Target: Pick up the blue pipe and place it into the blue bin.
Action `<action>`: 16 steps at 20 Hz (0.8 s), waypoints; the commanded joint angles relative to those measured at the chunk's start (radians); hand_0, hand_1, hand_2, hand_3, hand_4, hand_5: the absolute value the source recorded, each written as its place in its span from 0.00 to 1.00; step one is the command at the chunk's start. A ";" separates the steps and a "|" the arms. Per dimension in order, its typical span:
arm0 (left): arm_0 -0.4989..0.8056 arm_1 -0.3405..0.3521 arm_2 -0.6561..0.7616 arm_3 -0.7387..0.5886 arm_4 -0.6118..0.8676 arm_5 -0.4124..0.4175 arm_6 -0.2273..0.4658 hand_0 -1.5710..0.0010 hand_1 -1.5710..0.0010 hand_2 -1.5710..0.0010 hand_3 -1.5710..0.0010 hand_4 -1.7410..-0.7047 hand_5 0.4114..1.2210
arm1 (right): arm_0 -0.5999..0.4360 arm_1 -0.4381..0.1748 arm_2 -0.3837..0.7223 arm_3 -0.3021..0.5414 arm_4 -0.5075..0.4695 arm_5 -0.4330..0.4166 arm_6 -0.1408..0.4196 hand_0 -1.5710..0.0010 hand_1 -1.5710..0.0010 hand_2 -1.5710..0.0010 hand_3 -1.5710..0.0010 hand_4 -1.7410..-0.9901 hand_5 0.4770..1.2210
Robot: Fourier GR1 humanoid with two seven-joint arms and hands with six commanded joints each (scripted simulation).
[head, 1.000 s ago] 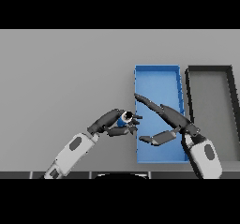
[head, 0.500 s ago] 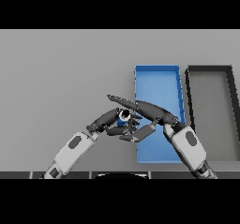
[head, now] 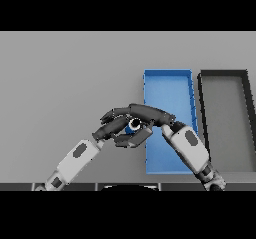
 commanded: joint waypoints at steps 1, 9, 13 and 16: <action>0.014 -0.002 -0.008 -0.011 -0.016 0.018 -0.018 0.44 0.47 0.49 0.58 0.13 1.00 | -0.014 0.008 0.002 0.006 -0.010 0.004 0.000 0.56 0.54 0.55 0.64 0.38 0.10; 0.052 -0.038 0.020 -0.019 0.065 0.014 -0.055 0.09 0.09 0.10 0.63 0.02 0.99 | 0.015 0.038 0.012 0.004 0.007 -0.014 -0.047 0.09 0.09 0.09 0.12 0.38 0.72; 0.037 -0.020 0.010 -0.024 0.049 0.025 -0.048 0.04 0.09 0.04 0.68 0.01 1.00 | 0.034 0.065 0.004 -0.011 0.050 0.004 -0.070 0.04 0.04 0.04 0.05 0.36 0.88; 0.019 -0.007 0.001 -0.017 0.037 -0.002 -0.066 0.10 0.24 0.21 0.67 0.19 1.00 | 0.049 0.086 -0.009 -0.025 0.012 0.029 -0.039 0.02 0.02 0.02 0.03 0.35 0.94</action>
